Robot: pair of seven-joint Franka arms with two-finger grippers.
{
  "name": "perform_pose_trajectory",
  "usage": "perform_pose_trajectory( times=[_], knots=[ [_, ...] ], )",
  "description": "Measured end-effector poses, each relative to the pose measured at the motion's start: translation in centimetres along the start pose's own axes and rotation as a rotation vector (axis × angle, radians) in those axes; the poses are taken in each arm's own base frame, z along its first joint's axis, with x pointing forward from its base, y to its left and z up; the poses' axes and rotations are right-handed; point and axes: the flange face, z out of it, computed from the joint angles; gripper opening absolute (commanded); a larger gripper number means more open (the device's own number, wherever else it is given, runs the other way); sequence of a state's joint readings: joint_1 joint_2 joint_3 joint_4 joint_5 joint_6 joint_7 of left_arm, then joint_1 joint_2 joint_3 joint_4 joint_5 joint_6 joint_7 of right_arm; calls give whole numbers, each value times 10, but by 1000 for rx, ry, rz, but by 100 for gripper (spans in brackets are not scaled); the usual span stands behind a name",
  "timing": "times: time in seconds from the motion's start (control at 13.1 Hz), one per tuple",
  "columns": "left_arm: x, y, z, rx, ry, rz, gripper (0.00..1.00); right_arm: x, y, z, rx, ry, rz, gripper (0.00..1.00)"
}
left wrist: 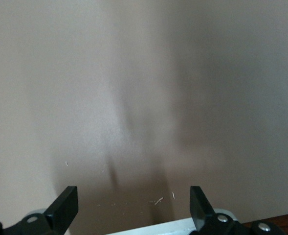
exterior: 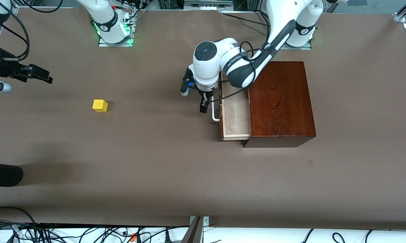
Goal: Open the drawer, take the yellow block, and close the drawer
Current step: 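Push the drawer front into the box with the left gripper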
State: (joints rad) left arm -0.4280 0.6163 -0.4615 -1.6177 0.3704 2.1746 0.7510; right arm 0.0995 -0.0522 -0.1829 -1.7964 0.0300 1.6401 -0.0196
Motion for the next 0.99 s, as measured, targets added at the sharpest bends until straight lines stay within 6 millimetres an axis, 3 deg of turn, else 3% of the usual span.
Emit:
perform_pose_trajectory(
  times=[0.23, 0.53, 0.76, 0.99],
  knots=[
    [-13, -4, 1, -37, -38, -6, 100, 3, -10, -11, -17, 20, -22, 100],
    [-54, -21, 0, -92, -95, 21, 100, 6, -39, -16, -43, 33, -40, 100],
    [-79, -31, -2, -112, -112, 22, 100, 8, -33, -23, -42, 48, -28, 100],
    [-82, -32, -2, -115, -115, 19, 100, 16, -35, -25, -43, 55, -30, 100]
  ],
)
